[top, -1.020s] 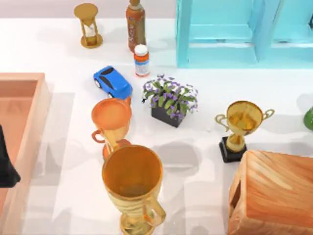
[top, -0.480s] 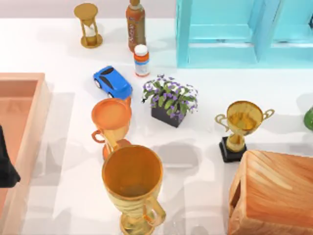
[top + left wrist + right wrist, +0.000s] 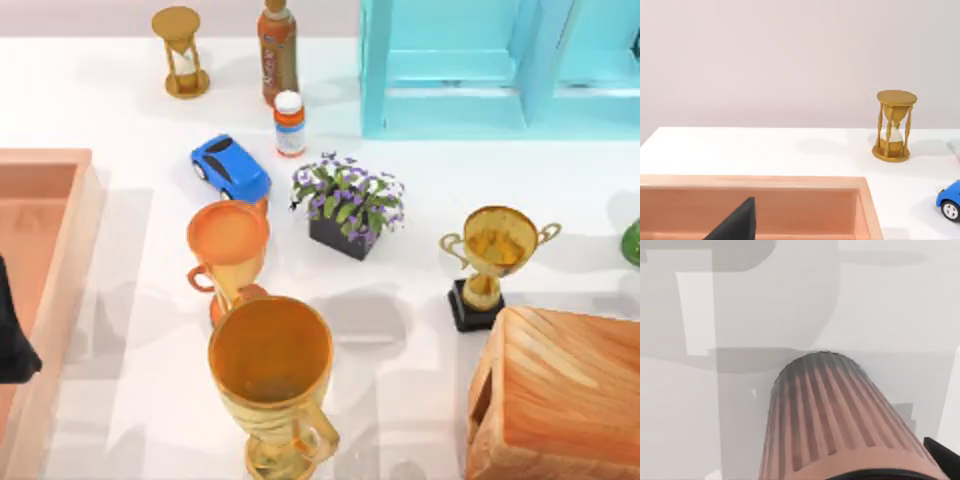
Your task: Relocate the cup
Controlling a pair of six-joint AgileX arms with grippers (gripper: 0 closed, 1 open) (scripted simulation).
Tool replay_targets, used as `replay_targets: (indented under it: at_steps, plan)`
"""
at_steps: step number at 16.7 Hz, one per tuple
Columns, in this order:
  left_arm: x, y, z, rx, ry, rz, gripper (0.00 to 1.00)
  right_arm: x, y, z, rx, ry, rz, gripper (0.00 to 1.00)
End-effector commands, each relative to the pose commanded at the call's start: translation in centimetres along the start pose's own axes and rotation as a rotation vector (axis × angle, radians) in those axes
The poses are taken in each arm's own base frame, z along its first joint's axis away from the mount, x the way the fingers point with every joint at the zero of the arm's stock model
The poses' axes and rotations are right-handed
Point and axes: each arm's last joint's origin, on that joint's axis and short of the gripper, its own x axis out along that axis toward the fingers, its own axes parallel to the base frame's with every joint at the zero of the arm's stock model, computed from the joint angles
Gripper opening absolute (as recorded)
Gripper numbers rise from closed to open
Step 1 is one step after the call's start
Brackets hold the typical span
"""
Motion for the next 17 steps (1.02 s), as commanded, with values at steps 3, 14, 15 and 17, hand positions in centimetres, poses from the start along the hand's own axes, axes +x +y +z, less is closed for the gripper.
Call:
replay_targets:
  at_steps: [3, 14, 15, 17]
  plan:
    - [0.0, 0.0, 0.0, 0.0, 0.0, 0.0, 1.0, 0.0, 0.0, 0.0, 0.0, 0.0, 0.0, 0.0]
    - [0.0, 0.0, 0.0, 0.0, 0.0, 0.0, 1.0, -4.7, -11.8, 0.4, -0.021, -0.018, -0.024, 0.0]
    - [0.0, 0.0, 0.0, 0.0, 0.0, 0.0, 1.0, -5.3, -13.9, 0.4, -0.022, -0.021, -0.035, 0.0]
    - [0.0, 0.0, 0.0, 0.0, 0.0, 0.0, 1.0, -6.3, -17.8, 0.1, -0.019, -0.02, -0.053, 0.0]
